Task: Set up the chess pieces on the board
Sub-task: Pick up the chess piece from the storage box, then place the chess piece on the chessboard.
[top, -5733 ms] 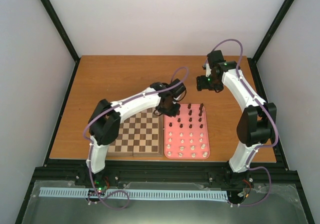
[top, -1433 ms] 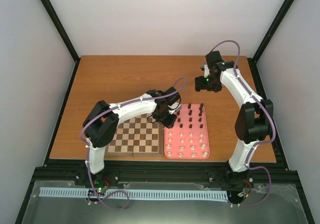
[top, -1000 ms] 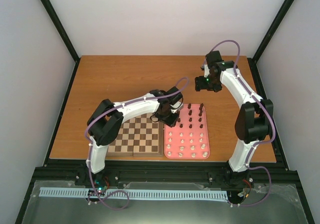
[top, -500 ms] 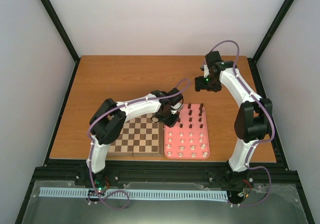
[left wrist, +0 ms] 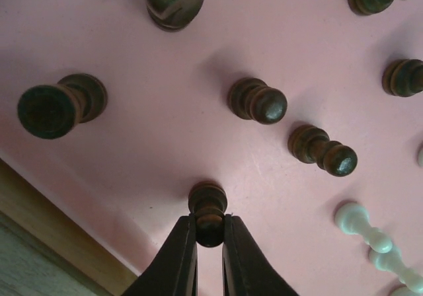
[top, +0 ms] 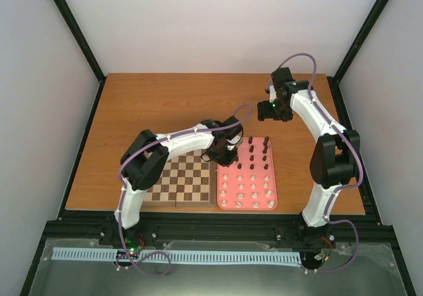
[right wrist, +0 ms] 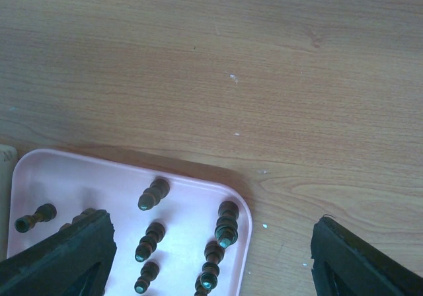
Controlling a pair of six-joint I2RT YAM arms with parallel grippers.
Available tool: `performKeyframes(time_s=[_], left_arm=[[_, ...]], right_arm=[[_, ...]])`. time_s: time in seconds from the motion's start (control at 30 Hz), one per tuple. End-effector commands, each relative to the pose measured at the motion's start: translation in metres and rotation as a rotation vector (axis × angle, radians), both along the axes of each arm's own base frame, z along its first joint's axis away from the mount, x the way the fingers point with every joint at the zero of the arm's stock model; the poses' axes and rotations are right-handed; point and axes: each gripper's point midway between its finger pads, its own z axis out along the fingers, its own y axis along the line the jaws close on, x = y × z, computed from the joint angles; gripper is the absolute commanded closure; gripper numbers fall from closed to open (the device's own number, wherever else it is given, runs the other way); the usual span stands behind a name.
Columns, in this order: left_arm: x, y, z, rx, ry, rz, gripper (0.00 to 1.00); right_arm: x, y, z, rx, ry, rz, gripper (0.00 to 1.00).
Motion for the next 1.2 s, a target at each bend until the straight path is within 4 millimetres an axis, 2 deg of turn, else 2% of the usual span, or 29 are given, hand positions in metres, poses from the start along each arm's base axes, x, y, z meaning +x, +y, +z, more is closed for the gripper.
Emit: performKeyframes(time_s=[0.0, 0.1, 0.2, 0.3, 0.4, 0.5, 0.57, 0.63, 0.8, 1.0, 1.17], left_arm=[[0.007, -0.01, 0.008, -0.023, -0.028, -0.003, 0.99], [0.006, -0.007, 0.02, -0.021, -0.036, -0.002, 0.99], [0.006, 0.0, 0.046, -0.023, -0.069, 0.005, 0.99], [0.007, 0.016, 0.07, -0.02, -0.102, 0.035, 0.99], [0.013, 0.043, 0.094, -0.014, -0.14, 0.102, 0.99], [0.021, 0.079, 0.101, 0.014, -0.153, 0.191, 0.99], [0.026, 0.108, 0.101, 0.04, -0.166, 0.256, 0.99], [0.027, 0.14, 0.092, 0.078, -0.153, 0.321, 0.99], [0.037, 0.196, 0.075, 0.12, -0.132, 0.465, 0.99], [0.053, 0.239, 0.06, 0.151, -0.115, 0.594, 0.99], [0.059, 0.258, 0.051, 0.195, -0.105, 0.625, 0.99]], right_arm=[[0.005, -0.003, 0.004, 0.001, -0.009, -0.01, 0.2], [0.004, -0.004, 0.003, 0.0, -0.008, -0.011, 0.2], [0.004, -0.004, 0.004, 0.0, -0.01, -0.009, 0.2], [0.004, -0.004, 0.003, 0.001, -0.009, -0.009, 0.2], [0.004, -0.003, 0.003, 0.006, -0.008, -0.008, 0.2], [0.004, -0.002, 0.002, 0.008, -0.007, -0.007, 0.2], [0.003, -0.002, 0.002, 0.012, -0.008, -0.008, 0.2], [0.003, -0.002, 0.001, 0.014, -0.006, -0.007, 0.2], [0.003, 0.0, 0.002, 0.02, -0.005, -0.005, 0.21], [0.001, -0.001, 0.002, 0.017, -0.003, -0.004, 0.2], [0.0, -0.002, 0.001, 0.013, 0.001, -0.003, 0.21]])
